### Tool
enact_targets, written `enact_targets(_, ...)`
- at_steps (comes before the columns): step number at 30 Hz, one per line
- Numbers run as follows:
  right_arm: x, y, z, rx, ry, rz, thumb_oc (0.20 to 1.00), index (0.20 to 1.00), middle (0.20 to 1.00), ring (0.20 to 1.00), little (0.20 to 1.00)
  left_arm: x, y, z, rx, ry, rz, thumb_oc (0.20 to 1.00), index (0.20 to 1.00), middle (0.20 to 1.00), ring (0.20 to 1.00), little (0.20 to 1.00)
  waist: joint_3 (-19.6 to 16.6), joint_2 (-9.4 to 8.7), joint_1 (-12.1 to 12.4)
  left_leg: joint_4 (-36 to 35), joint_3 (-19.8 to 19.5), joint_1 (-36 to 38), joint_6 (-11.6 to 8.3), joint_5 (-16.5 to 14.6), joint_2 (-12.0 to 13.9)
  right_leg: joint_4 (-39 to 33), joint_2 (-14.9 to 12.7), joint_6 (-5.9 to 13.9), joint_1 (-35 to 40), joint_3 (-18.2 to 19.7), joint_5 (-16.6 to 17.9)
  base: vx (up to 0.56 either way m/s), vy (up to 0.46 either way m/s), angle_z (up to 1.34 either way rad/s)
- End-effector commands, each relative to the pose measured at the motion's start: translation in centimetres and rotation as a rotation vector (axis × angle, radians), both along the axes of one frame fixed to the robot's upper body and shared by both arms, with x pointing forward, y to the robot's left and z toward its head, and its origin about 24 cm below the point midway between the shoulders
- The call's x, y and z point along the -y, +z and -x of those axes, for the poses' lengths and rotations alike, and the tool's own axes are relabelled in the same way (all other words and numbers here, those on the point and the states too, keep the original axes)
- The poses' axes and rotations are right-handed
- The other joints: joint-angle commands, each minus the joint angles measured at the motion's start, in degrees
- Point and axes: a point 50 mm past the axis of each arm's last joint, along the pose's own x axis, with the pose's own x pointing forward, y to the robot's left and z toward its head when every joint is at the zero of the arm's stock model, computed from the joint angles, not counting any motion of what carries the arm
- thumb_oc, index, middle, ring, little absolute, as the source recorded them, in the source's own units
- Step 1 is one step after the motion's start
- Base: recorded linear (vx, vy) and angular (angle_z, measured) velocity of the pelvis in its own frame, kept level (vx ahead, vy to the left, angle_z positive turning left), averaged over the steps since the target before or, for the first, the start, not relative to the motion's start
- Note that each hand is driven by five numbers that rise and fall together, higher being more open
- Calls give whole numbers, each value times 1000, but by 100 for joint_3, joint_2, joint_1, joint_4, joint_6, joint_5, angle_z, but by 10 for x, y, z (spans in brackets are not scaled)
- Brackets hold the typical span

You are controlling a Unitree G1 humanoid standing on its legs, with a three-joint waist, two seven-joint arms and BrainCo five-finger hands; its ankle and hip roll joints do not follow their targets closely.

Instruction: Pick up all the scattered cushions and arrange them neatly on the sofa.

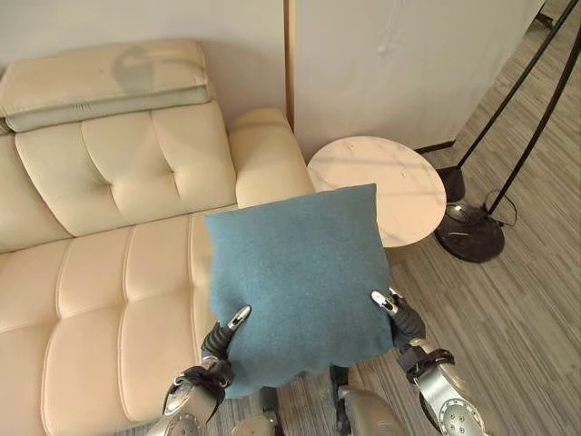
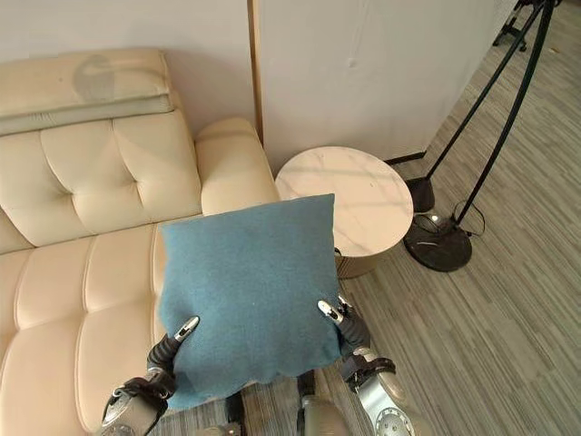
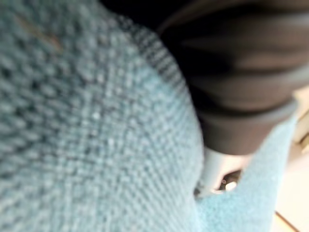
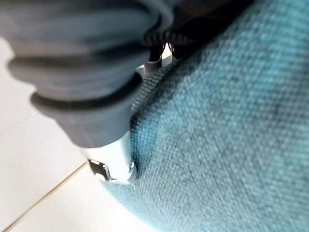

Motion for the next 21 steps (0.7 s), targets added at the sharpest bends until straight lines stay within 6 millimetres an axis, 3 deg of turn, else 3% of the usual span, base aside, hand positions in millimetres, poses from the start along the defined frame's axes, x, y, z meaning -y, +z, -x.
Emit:
enact_targets(1, -55, 69, -12, 346, 180, -234, 200, 200, 200, 200, 200, 60, 55, -29, 305, -206, 192, 200, 200, 200, 200, 200, -304, -88, 148, -55, -336, -147, -242, -282, -268, -565, -10, -30, 1133, 354, 231, -44, -126, 26)
enact_targets(2, -55, 69, -12, 346, 180, -234, 200, 200, 200, 200, 200, 60, 55, -29, 304, -206, 192, 200, 200, 200, 200, 200, -300, -91, 146, -55, -339, -141, -240, -283, -273, -569, -15, -29, 1142, 351, 230, -132, -231, 33)
enact_targets(5, -52, 71, -14, 348, 155, -237, 200, 200, 200, 200, 200, 58, 63, -28, 320, -170, 204, 200, 200, 200, 200, 200, -355, -152, 352, 95, -461, -541, -345, 23, -174, -1256, 117, -241, 1524, 243, -455, -194, -278, 14)
enact_targets(10, -39, 70, -20, 340, 88, -207, 200, 200, 200, 200, 200, 61, 71, -34, 346, -157, 202, 200, 200, 200, 200, 200, 153, 30, 386, 227, -842, -1213, -885, 735, 147, -1232, 613, -589, 1317, -157, -736, -337, -294, 53)
enact_targets(13, -36, 72, -23, 349, 85, -187, 200, 200, 200, 200, 200, 62, 75, -36, 364, -164, 197, 200, 200, 200, 200, 200, 253, 7, 338, 329, -928, -1273, -802, 581, 138, -1096, 591, -611, 1117, -378, -698, -285, -135, 62)
enact_targets(15, -32, 74, -22, 365, 82, -162, 200, 200, 200, 200, 200, 64, 78, -37, 381, -185, 185, 200, 200, 200, 200, 200, 194, -146, 183, 979, -756, -1079, -570, 52, 122, -1178, 339, -615, 961, -777, -450, -294, -129, 77)
enact_targets(18, -29, 72, -21, 365, 90, -135, 200, 200, 200, 200, 200, 68, 78, -37, 394, -211, 189, 200, 200, 200, 200, 200, 88, -263, 52, 1471, -531, -715, -454, -633, 23, -1375, 170, -659, 887, -993, -270, -159, -51, 112)
enact_targets(20, -28, 73, -20, 369, 95, -129, 200, 200, 200, 200, 200, 69, 78, -38, 397, -220, 187, 200, 200, 200, 200, 200, 29, -284, -20, 1604, -343, -457, -396, -928, -20, -1496, 119, -647, 870, -1172, -198, -127, 7, 75)
enact_targets(21, -25, 72, -20, 369, 91, -125, 200, 200, 200, 200, 200, 70, 76, -37, 394, -220, 188, 200, 200, 200, 200, 200, -63, -245, -102, 1437, -56, -119, -391, -1089, -3, -1557, 90, -613, 838, -1343, -154, -80, 40, 91)
